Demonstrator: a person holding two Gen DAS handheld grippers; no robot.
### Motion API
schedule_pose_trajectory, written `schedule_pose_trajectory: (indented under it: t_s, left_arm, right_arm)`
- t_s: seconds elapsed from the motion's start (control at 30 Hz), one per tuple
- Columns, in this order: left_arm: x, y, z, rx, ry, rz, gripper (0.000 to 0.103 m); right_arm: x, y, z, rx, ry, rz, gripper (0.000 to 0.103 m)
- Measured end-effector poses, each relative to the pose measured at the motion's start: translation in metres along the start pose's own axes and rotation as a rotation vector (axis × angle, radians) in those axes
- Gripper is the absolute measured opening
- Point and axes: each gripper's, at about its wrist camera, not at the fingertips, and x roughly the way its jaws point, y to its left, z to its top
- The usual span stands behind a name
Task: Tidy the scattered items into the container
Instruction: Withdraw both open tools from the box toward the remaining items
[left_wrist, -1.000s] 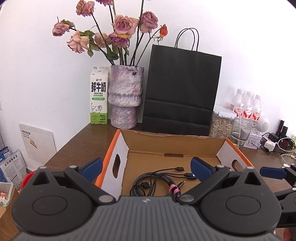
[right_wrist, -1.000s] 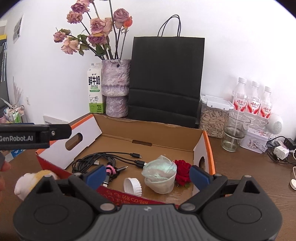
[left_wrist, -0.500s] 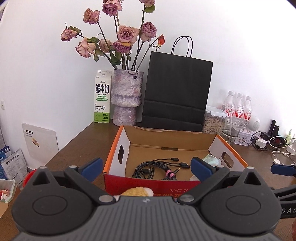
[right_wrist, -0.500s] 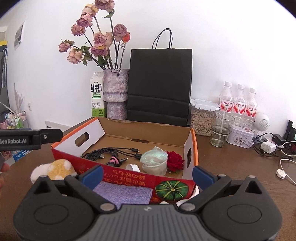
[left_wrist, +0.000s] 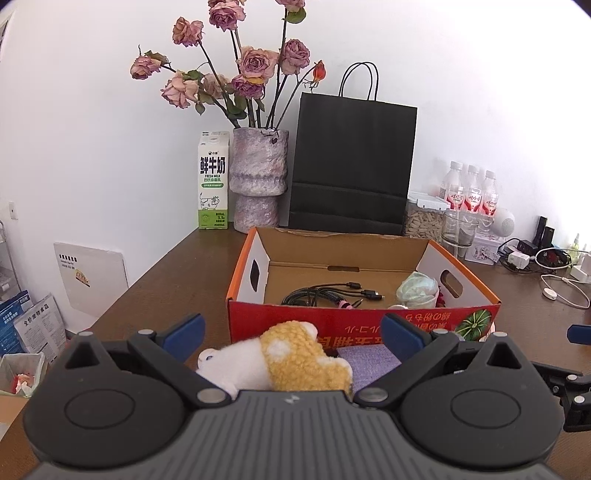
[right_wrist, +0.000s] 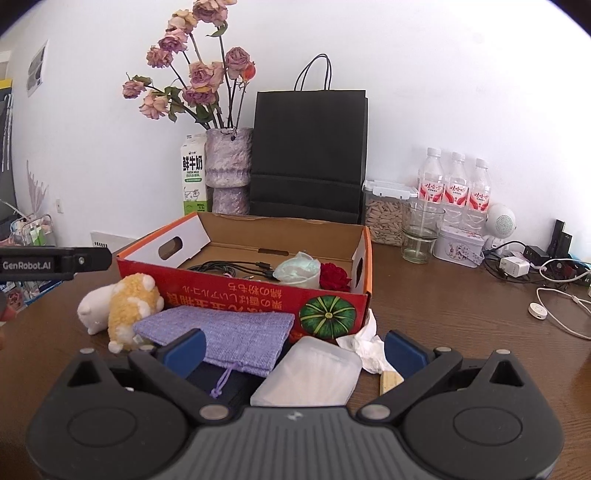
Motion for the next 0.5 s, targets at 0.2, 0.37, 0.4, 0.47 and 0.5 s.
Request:
schedule_pose_trajectory:
  t_s: [0.2,0.37,0.4,0.47,0.5]
  left_arm:
    - [-0.005,0.008,-0.016,0.004,0.046,0.013,0.103]
    - [-0.011,0.013,-0.029,-0.005,0.065,0.019,0.103]
    - [-0.012,0.014,-0.03,-0.005,0.073,0.022,0.103]
    - [-0.013,0.015,-0.034,-0.006,0.082,0.023,0.103]
    - [-0.014,0.016,-0.035,-0.007,0.083,0.023,0.103]
  right_arm:
    - [-0.005,-0.004,-0.018,0.017,0.039,-0.001,0.103]
    - [-0.007,-0.007,-0.033,0.031,0.08,-0.014,0.103]
    - [-0.007,-0.008,-0.035,0.033,0.086,-0.017,0.103]
    - [-0.009,-0.009,-0.038,0.035,0.095,-0.027,0.103]
    - [-0.01,-0.01,-0.04,0.038,0.1,-0.031,0.103]
